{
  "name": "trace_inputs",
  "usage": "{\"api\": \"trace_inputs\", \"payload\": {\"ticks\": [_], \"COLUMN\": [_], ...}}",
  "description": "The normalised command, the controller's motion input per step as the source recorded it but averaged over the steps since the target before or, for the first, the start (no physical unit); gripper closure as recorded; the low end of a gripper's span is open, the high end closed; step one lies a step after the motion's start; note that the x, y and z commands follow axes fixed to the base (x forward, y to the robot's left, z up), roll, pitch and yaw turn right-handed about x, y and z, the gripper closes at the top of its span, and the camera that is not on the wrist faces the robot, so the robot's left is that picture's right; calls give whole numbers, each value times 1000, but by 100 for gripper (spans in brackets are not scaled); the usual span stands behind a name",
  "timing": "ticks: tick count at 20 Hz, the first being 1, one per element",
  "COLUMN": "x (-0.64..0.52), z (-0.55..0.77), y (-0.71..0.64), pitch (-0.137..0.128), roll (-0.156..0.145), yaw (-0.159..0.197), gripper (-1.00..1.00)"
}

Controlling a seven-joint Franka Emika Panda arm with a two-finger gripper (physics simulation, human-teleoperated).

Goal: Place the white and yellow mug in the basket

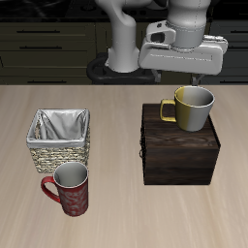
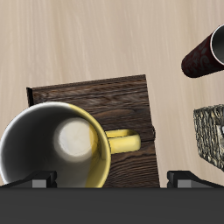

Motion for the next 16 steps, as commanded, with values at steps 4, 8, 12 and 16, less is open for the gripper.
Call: {"api": "trace_inputs", "payload": {"ticks": [4, 8, 12, 16], "x": [-154, -119, -14, -74], "z": [-389, -298, -213, -248], "y": [102, 87, -14, 18], "pitch": [39, 35, 30, 32], "roll": [46, 46, 28, 38], "yaw": [-19, -12, -17, -5], "gripper": [-100, -100, -100, -100]}}
